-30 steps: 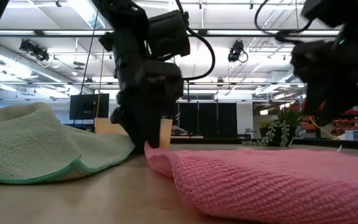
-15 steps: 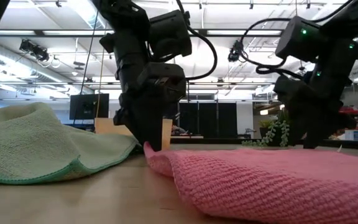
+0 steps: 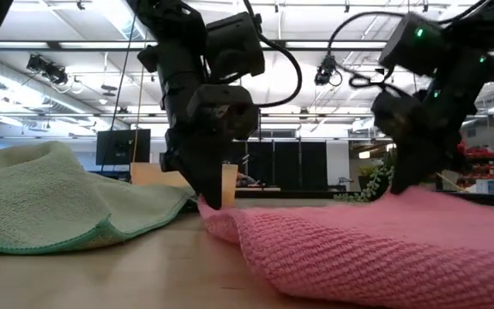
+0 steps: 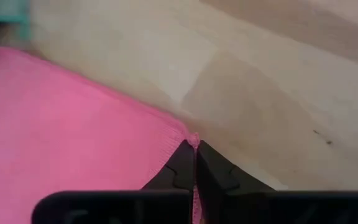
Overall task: Fold microfiber towels
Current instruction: Fold the pink microfiber cloth
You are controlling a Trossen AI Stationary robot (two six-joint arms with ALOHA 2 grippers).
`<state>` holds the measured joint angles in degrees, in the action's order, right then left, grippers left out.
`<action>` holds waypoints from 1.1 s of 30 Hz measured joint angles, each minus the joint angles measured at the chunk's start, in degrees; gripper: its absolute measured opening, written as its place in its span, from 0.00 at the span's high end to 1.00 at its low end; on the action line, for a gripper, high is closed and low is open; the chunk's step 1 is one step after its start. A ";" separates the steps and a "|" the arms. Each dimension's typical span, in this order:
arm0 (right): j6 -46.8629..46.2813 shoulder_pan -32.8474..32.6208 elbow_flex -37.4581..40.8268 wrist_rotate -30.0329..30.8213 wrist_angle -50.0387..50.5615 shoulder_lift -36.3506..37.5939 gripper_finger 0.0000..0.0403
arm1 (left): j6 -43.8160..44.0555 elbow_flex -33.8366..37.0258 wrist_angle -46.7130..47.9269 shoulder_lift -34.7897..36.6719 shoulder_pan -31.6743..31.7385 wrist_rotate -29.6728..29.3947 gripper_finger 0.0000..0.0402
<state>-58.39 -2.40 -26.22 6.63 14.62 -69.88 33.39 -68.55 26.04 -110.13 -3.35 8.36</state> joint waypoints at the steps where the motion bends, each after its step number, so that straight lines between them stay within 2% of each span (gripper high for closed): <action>1: 0.23 -0.04 -0.02 0.03 0.34 1.53 0.97 | -0.52 0.00 -0.29 0.83 0.22 0.02 0.98; 6: 3.63 -0.04 -0.02 0.42 5.06 12.56 0.98 | -3.44 -0.02 -3.19 7.21 1.51 -0.67 0.97; 12: 10.08 -1.97 -0.11 1.03 7.10 27.78 0.99 | -11.46 -0.11 -7.84 14.81 3.49 -1.25 0.98; 19: 16.67 -6.65 -5.94 -1.17 7.35 40.88 0.99 | -20.33 -0.04 -11.15 22.99 5.92 0.76 0.98; 26: 21.05 -7.55 -17.61 3.19 10.69 43.26 0.99 | -21.19 -0.15 -20.17 30.53 10.17 2.35 0.99; 31: 20.48 -7.55 -23.55 5.09 21.17 39.17 0.99 | -17.05 -0.12 -18.39 31.51 11.28 3.53 0.98; 33: 18.35 -7.60 -24.60 3.04 22.44 37.04 0.99 | -14.40 -0.09 -16.84 31.34 10.73 6.17 0.99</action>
<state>-40.04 -10.00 -50.82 9.67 37.06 -32.85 19.00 -68.64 9.20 -78.79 7.38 14.53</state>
